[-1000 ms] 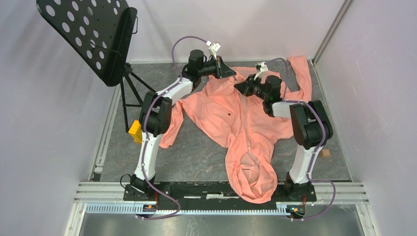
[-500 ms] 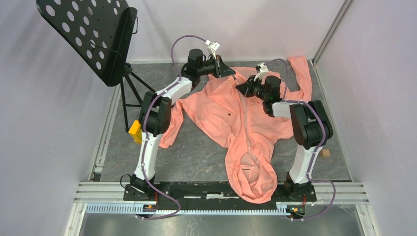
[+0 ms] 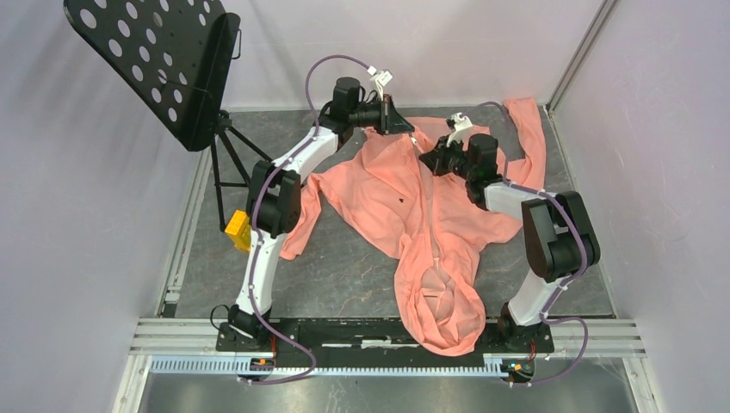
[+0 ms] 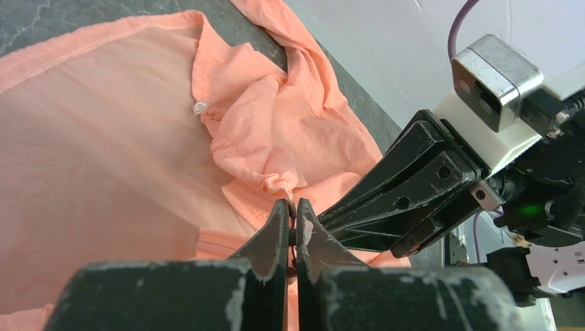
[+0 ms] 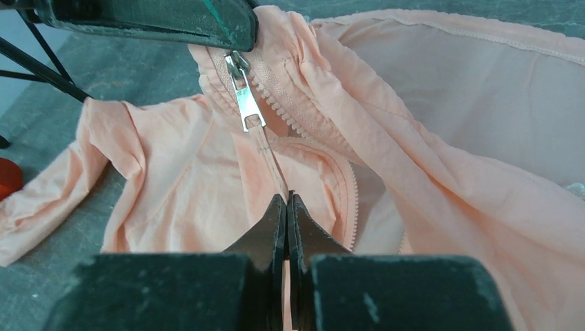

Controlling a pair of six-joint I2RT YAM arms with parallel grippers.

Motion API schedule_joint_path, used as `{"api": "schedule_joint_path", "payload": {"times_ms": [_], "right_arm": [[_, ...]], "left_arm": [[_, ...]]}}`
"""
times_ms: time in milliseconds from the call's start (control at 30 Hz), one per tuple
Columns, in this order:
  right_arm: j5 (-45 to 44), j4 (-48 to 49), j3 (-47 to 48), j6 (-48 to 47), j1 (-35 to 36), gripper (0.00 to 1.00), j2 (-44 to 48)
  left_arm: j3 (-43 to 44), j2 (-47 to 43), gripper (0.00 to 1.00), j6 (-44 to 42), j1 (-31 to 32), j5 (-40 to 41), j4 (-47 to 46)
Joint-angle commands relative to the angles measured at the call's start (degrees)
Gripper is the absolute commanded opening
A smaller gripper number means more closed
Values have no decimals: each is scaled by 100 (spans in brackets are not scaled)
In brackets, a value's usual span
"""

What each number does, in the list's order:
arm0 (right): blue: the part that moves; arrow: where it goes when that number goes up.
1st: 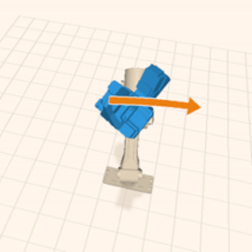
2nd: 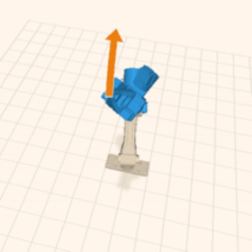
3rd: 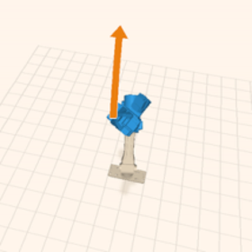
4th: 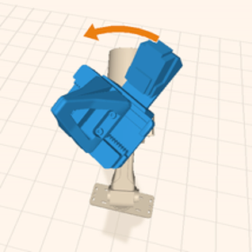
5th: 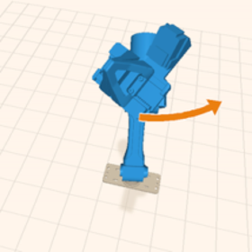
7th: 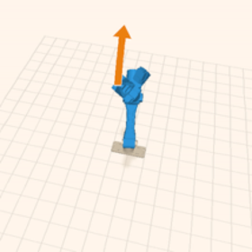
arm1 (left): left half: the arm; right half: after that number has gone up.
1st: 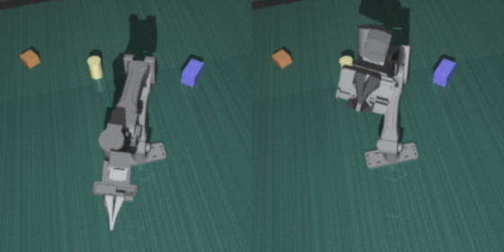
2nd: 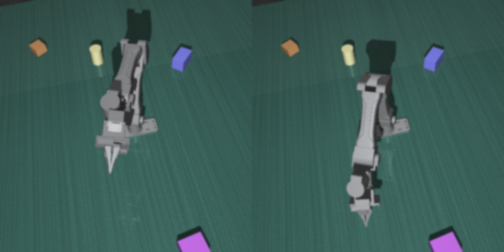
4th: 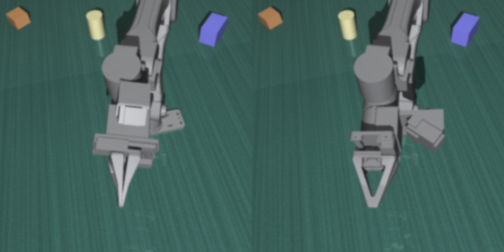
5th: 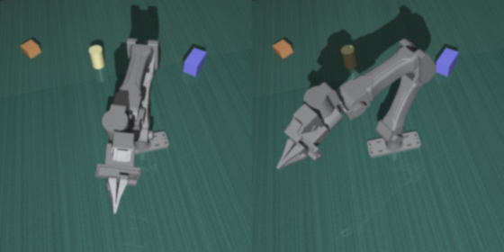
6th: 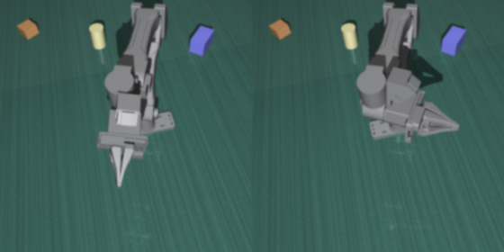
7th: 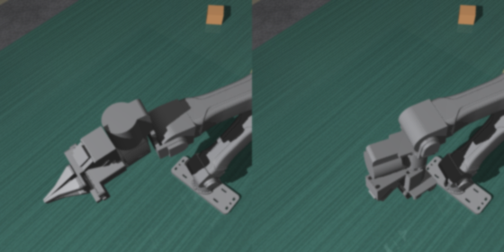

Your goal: Zip up the jacket

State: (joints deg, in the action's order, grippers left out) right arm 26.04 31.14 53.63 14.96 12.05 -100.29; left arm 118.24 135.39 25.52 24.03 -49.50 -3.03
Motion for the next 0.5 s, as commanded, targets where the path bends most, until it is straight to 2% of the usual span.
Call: {"api": "schedule_joint_path", "payload": {"times_ms": [0, 100, 267, 333, 400, 467], "right_arm": [[-565, -627, -232, -667, 245, 0, 100], [-1589, -769, -77, -1315, 683, 0, 390], [-2900, -1084, 235, -1376, 812, 0, 558], [-3222, -1295, 254, -1252, 803, 0, 453], [-3325, -1097, -139, -1215, 738, 0, 446], [-3089, -836, -555, -1248, 714, 0, 450]], "left_arm": [[-180, -539, 2, -302, -251, -71, -659], [-468, -769, 2, -659, -249, 23, -433], [-832, -960, 2, -578, -303, 158, -777], [-998, -1003, 2, -180, -373, 225, -1280], [-1247, -1068, 2, 296, -482, 168, -1926], [-1382, -1138, 2, 536, -565, 102, -2241]]}}
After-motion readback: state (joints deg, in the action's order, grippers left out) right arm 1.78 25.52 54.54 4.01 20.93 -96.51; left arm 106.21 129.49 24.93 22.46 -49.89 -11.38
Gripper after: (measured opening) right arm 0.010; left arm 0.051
